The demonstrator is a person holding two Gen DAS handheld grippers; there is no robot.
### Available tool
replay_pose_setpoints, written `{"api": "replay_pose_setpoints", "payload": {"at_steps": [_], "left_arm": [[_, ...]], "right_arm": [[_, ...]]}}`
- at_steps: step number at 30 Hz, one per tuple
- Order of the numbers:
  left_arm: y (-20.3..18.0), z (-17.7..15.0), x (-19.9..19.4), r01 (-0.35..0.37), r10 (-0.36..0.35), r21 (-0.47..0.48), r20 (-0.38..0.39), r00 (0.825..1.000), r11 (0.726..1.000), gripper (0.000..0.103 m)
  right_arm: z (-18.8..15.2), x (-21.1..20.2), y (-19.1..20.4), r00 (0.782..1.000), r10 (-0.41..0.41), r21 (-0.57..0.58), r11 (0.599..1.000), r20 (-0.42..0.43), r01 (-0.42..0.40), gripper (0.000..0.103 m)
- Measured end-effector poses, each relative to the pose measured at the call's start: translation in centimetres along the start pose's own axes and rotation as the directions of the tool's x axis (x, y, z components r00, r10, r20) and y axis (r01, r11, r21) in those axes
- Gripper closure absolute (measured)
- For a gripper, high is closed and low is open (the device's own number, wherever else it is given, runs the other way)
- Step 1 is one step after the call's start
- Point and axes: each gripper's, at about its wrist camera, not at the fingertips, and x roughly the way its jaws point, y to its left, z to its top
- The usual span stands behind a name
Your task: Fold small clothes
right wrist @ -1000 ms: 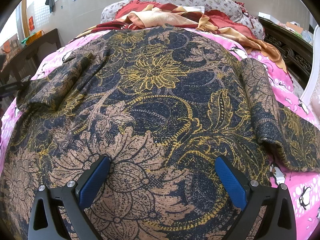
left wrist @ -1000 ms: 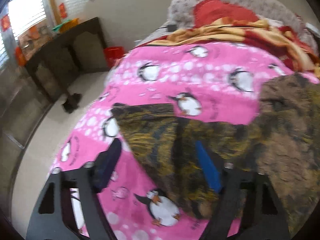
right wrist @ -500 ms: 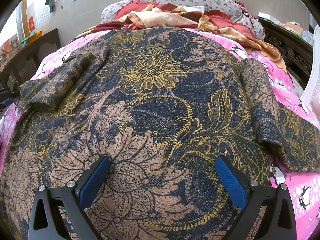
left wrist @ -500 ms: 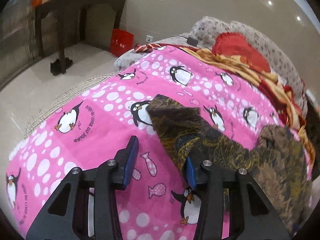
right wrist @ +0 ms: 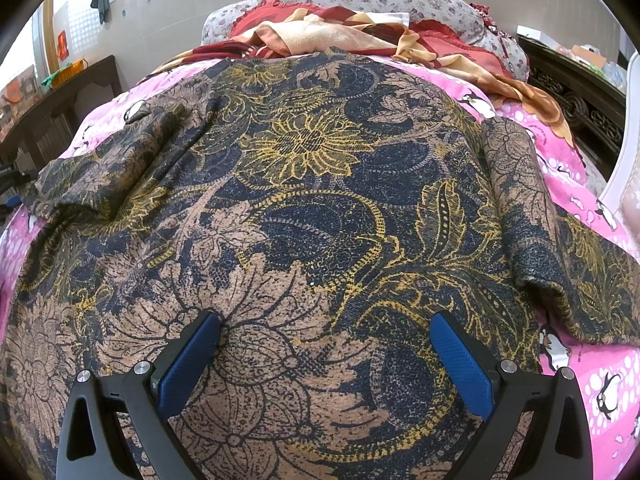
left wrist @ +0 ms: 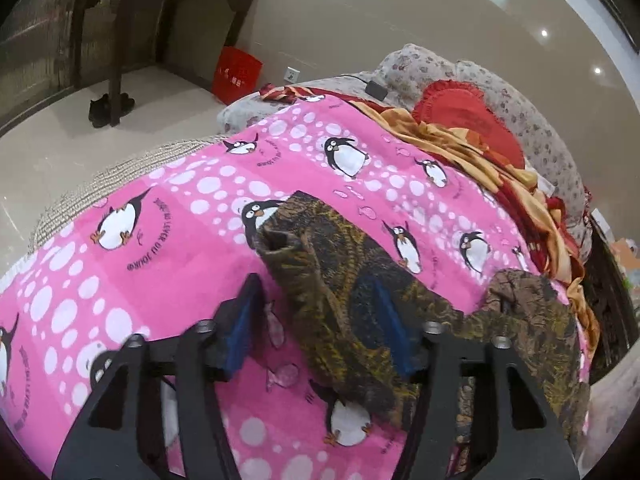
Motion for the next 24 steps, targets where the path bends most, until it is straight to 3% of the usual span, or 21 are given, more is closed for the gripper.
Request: {"api": "replay_pose_setpoints", "payload": {"at_steps": [4, 6, 8, 10, 13, 17, 19, 24], "left_arm": [[0.2, 0.0, 0.4, -0.028, 0.028, -0.015, 0.003, 1.000, 0.999, 0.043], [0.6, 0.4, 0.4, -0.077, 0.078, -0.037, 0.005, 0.997, 0.996, 0.073], [1.3, 0.7, 0.4, -0.111, 0.111, -0.072, 0.000, 0.994, 0.991, 0.093], [2.1, 0.9, 0.4, -0.137, 0.138, -0.108, -0.001, 0.990, 0.985, 0.095], [1.4, 0.9, -0.8, -0.132, 0.135, -0.083, 0.034, 0.990, 0.988, 0.098], [-1.8, 2.0, -5.6, -0.066, 0.066, -0.007, 0.196, 0.978, 0.998, 0.098], [-2.8, 4.4, -8.1, -0.060, 0.052, 0.021, 0.268, 0.962, 0.998, 0.098], [-1.4, 10.7, -11.9, -0.086, 0.080, 0.003, 0.353, 0.932, 0.996, 0.098]], "right_arm": [[0.0, 0.0, 0.0, 1.000, 0.000, 0.000, 1.000, 0.000, 0.000, 0.000], [0.0, 0.0, 0.0, 1.000, 0.001, 0.000, 1.000, 0.000, -0.001, 0.000], [0.0, 0.0, 0.0, 1.000, 0.000, 0.000, 1.000, 0.000, 0.000, 0.000], [0.0, 0.0, 0.0, 1.000, 0.001, 0.001, 1.000, 0.000, -0.001, 0.000], [0.0, 0.0, 0.0, 1.000, 0.000, 0.000, 1.000, 0.000, 0.000, 0.000], [0.0, 0.0, 0.0, 1.000, 0.001, 0.000, 1.000, 0.000, -0.001, 0.000], [0.0, 0.0, 0.0, 1.000, 0.000, 0.000, 1.000, 0.000, 0.000, 0.000], [0.0, 0.0, 0.0, 1.000, 0.000, 0.000, 1.000, 0.001, 0.000, 0.000]]}}
